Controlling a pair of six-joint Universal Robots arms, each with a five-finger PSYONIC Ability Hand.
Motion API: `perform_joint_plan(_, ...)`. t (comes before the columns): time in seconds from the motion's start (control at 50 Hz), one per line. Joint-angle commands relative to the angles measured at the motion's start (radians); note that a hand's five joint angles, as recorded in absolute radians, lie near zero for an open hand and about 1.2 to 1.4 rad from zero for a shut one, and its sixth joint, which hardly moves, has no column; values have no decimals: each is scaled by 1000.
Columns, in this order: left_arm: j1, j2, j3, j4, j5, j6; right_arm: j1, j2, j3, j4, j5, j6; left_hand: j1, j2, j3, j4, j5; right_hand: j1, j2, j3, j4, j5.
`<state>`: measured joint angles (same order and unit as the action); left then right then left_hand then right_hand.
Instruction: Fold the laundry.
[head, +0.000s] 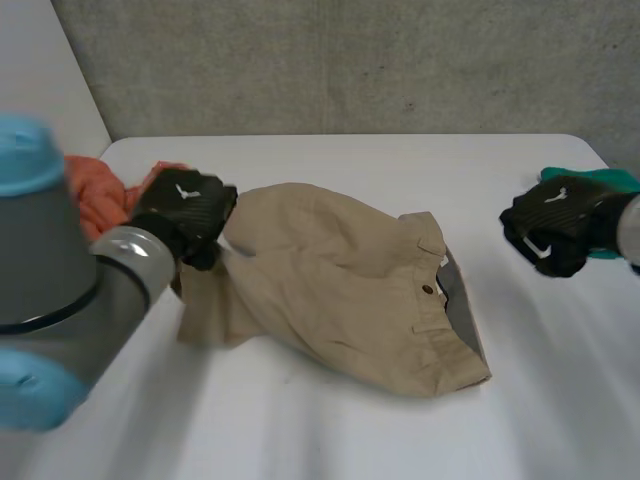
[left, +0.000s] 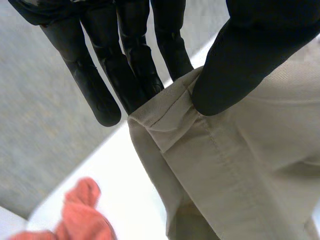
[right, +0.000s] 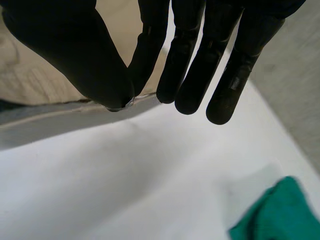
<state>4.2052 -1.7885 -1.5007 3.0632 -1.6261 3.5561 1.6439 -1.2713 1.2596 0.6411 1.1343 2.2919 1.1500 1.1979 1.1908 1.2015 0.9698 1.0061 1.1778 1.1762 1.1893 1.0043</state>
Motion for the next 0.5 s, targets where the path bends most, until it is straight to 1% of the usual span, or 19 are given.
perform_joint_plan(0.02,27,-256,141,15,-6,-3,92,187,-103,-18,65,139,246,198,205,195,252,93,-78,-77,-90,-79)
perform_joint_plan(0.04,26,-265,149,15,-6,-3,97,187,-103,-24,65,165,246,198,205,195,252,-65,-237,-235,-248,-238)
perform_joint_plan(0.06,18,-275,157,15,-6,-3,105,187,-100,-49,65,225,246,198,205,195,252,-363,-535,-533,-546,-536)
perform_joint_plan(0.1,15,-276,160,15,-6,-5,105,184,-88,-83,65,288,246,198,205,195,252,-594,-766,-764,-777,-767)
perform_joint_plan(0.12,15,-276,162,18,-5,-5,105,179,-80,-101,65,317,246,198,205,195,252,-668,-840,-838,-851,-841)
perform_joint_plan(0.14,18,-279,163,25,-5,-5,105,162,-57,-131,62,377,246,198,205,195,252,-715,-887,-885,-898,-888)
perform_joint_plan(0.2,19,-278,165,48,-5,-6,103,103,-7,-155,55,448,246,198,205,195,252,-818,-990,-988,-1001,-991)
perform_joint_plan(0.22,18,-278,168,69,-6,-3,105,60,35,-161,47,477,246,198,205,195,252,-832,-1003,-1002,-1015,-1004)
perform_joint_plan(0.28,16,-281,178,98,-8,0,111,9,96,-164,27,506,246,198,205,195,252,-832,-1003,-1002,-1015,-1004)
perform_joint_plan(0.3,16,-285,186,106,-9,0,119,-14,143,-166,15,518,246,198,205,195,252,-832,-1003,-1002,-1015,-1004)
perform_joint_plan(0.36,18,-292,197,107,-11,0,160,-57,216,-172,4,523,246,198,205,195,252,-832,-1003,-1002,-1015,-1004)
perform_joint_plan(0.38,18,-293,201,109,-11,0,195,-95,262,-190,4,520,246,198,205,195,252,-832,-1003,-1002,-1015,-1004)
perform_joint_plan(0.42,21,-298,204,111,-11,0,223,-129,309,-224,10,521,246,198,205,195,252,-832,-1003,-1002,-1015,-1004)
perform_joint_plan(0.5,27,-305,211,111,-11,-3,272,-155,423,-322,39,512,246,198,205,195,252,-832,-1003,-1002,-1015,-1004)
